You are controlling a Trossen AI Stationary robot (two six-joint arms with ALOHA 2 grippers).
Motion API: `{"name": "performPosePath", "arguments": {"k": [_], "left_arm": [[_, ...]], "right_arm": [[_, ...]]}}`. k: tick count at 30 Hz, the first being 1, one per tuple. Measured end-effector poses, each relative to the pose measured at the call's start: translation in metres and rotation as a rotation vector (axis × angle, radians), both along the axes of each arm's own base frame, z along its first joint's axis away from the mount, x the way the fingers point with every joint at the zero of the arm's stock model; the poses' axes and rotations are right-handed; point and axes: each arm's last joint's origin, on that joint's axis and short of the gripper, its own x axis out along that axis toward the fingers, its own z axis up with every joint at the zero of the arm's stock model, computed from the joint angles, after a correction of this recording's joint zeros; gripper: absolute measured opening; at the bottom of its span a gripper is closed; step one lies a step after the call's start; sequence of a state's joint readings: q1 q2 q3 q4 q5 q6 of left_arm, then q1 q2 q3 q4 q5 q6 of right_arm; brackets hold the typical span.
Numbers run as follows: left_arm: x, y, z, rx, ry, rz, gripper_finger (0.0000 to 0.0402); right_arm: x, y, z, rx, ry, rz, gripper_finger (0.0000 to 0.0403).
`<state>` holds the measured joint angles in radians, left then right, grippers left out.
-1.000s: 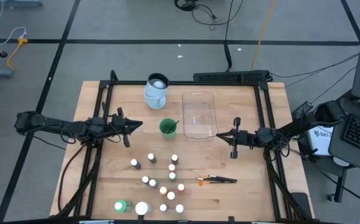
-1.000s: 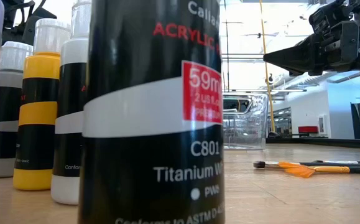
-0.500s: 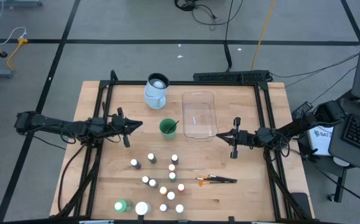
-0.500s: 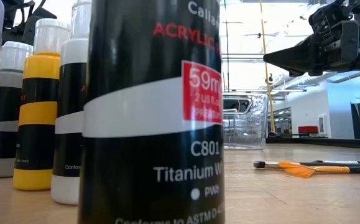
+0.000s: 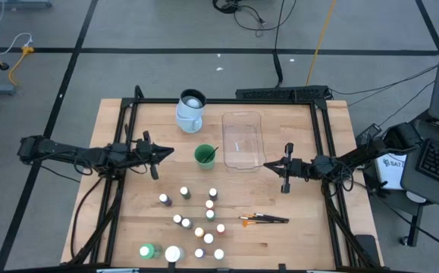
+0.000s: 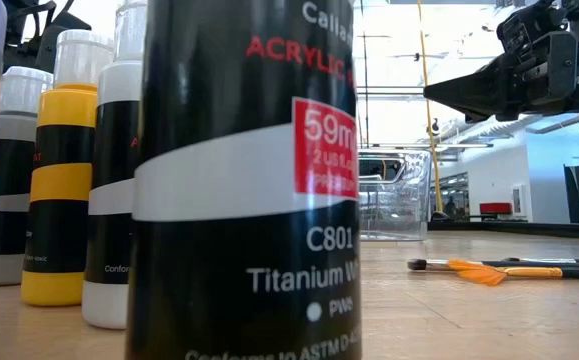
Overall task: Pick & Place Paint Supplies
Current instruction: Put the white paintbrush into the green cup
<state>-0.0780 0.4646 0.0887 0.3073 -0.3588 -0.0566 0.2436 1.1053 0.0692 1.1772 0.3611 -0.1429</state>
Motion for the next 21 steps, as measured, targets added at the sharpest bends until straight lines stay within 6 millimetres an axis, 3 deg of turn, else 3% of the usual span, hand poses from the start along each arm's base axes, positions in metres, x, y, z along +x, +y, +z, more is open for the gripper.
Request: {"name": "performPosePath", "arguments": {"k": [10,17,21], "left_arm": [[0.0,0.0,0.004,-0.012,-0.038,0.003,0.0026],[0.0,0.0,0.002,-0.168,-0.072,0.015,0.0026],[0.0,0.0,0.003,-0.133,-0.067,0.013,0.0026]], "right_arm": [[0.0,0.0,0.0,-0.006,0.001,0.0,0.0],[0.0,0.001,-0.003,-0.02,0.03,0.034,0.0],[0.01,0.014,-0.001,-0.013,0.126,0.126,0.0004]]}}
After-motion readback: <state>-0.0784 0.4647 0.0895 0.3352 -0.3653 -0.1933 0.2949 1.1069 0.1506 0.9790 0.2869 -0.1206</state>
